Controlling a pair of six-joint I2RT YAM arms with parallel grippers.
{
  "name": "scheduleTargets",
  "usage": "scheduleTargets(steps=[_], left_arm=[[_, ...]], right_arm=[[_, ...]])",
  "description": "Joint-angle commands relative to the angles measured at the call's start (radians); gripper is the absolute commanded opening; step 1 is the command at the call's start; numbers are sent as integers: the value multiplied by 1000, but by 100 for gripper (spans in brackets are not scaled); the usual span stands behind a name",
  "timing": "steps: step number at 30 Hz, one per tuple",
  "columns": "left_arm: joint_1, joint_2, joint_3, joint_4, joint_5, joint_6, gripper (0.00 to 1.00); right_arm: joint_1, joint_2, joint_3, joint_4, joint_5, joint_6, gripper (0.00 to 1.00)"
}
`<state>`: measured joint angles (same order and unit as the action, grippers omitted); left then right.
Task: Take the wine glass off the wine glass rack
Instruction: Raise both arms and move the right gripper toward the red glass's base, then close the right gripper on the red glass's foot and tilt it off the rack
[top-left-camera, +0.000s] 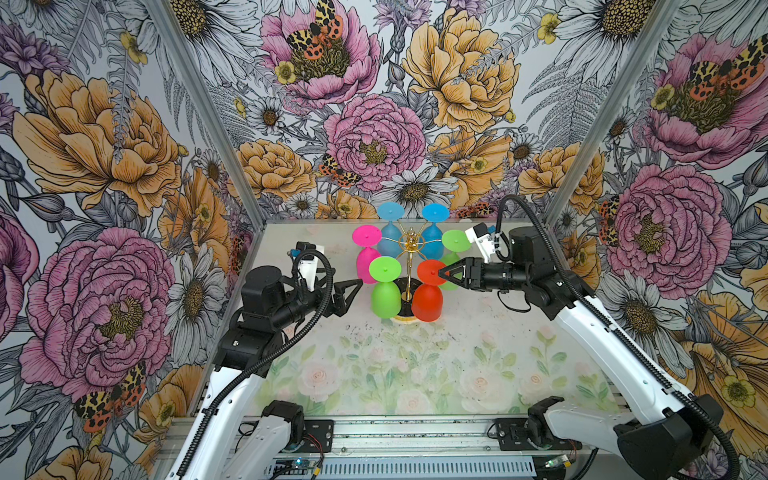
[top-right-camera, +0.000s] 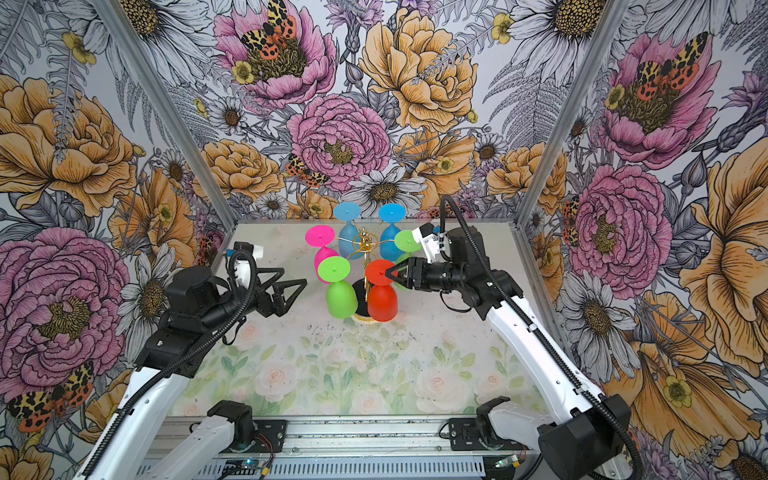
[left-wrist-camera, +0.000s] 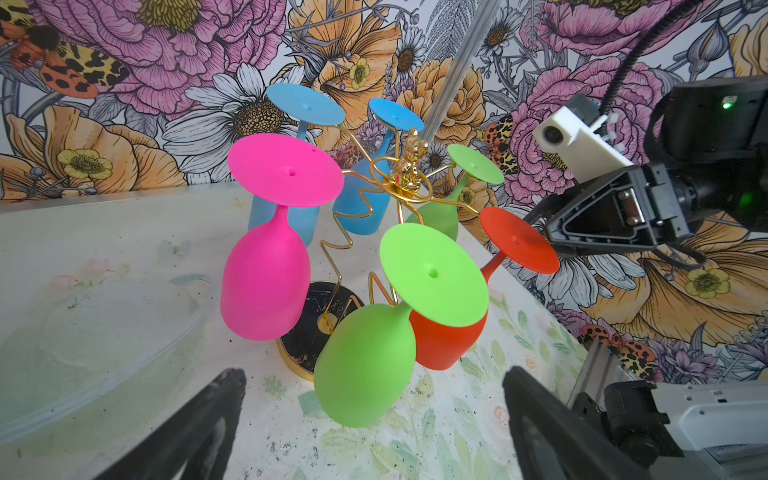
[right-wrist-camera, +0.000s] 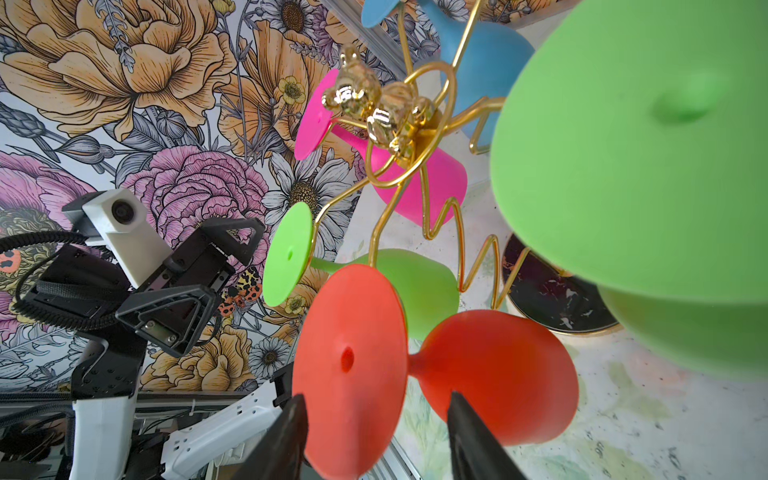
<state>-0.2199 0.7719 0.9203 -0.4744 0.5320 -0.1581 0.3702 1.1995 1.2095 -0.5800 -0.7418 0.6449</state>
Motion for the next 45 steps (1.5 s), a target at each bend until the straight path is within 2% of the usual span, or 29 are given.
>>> scheduleTargets(steps=[1, 18, 45], left_arm=[[-9, -12, -20, 29, -12, 1, 99], [-22, -27, -38, 29, -35, 8, 99], [-24, -37, -56, 30, -35, 34, 99]], right_arm=[[10, 9, 32, 6, 5, 10, 48], [15, 19, 49, 6, 0, 47, 23], [16, 8, 78, 57, -18, 140, 0]])
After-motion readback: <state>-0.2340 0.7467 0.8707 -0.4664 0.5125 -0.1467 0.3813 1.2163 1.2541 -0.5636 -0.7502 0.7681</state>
